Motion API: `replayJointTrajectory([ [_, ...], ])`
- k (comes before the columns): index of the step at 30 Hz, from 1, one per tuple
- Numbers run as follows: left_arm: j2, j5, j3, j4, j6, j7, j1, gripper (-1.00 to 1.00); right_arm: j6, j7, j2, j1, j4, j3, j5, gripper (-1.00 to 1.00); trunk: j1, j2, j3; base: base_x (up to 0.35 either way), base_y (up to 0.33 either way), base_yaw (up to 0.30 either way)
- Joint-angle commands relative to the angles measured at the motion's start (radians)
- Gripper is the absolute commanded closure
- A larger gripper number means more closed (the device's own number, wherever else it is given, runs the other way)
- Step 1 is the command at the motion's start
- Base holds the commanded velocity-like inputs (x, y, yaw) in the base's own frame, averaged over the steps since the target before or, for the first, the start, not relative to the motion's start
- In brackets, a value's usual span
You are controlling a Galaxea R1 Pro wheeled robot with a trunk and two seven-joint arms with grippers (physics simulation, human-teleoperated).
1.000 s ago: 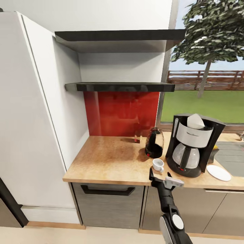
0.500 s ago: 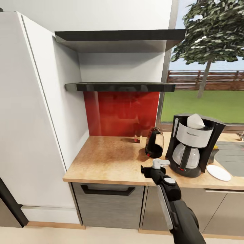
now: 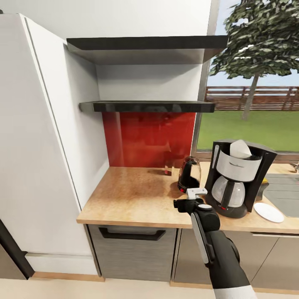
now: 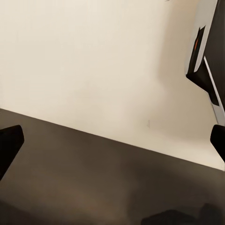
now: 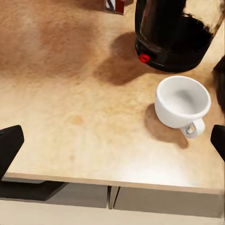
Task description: Set up a coffee station on the kitchen countertop: keep the coffee maker on the countertop, move the bottle of coffee from the kitchen shelf to the counter next to the coffee maker, place a paper coffee filter on top of the coffee maker, put the saucer next to the coffee maker with the coffee cup on the saucer, and place the electric kettle next to the coffee maker.
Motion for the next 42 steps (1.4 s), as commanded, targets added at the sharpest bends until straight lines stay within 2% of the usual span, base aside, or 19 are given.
replayJointTrajectory([
  [1,0.000,-0.006,0.007,-0.005,0.008,0.001,0.001,-1.00,0.006,0.000,0.000,-0.001,-0.001,0.001,0.024,-1.00,0.001,-0.001,-0.001,0.203,0.000,0.000],
  [9,-0.002,-0.006,0.007,-0.005,0.009,0.001,0.001,-1.00,0.007,0.000,0.000,-0.001,0.001,0.000,0.035,-1.00,0.001,-0.001,-0.001,0.278,0.000,0.000],
  [22,-0.004,-0.007,0.005,-0.005,0.010,0.001,0.001,-1.00,0.008,-0.001,0.000,-0.001,0.008,0.000,0.040,-1.00,0.001,-0.001,-0.001,0.096,0.000,0.000],
  [29,-0.005,-0.007,0.001,-0.004,0.010,0.001,0.001,-1.00,0.008,-0.001,0.000,-0.001,0.085,-0.004,0.043,-1.00,0.001,-0.001,-0.001,0.094,0.000,0.000],
  [35,-0.003,-0.007,0.004,-0.003,0.011,0.001,0.001,-1.00,0.007,-0.002,-0.023,-0.001,0.124,-0.007,0.043,-1.00,0.001,-0.001,-0.001,0.004,0.000,0.000],
  [42,-0.003,-0.007,0.003,-0.003,0.012,0.003,0.001,-1.00,0.007,-0.002,-0.032,-0.001,0.150,-0.009,0.042,-1.00,0.001,-0.001,-0.001,0.005,0.000,0.000],
])
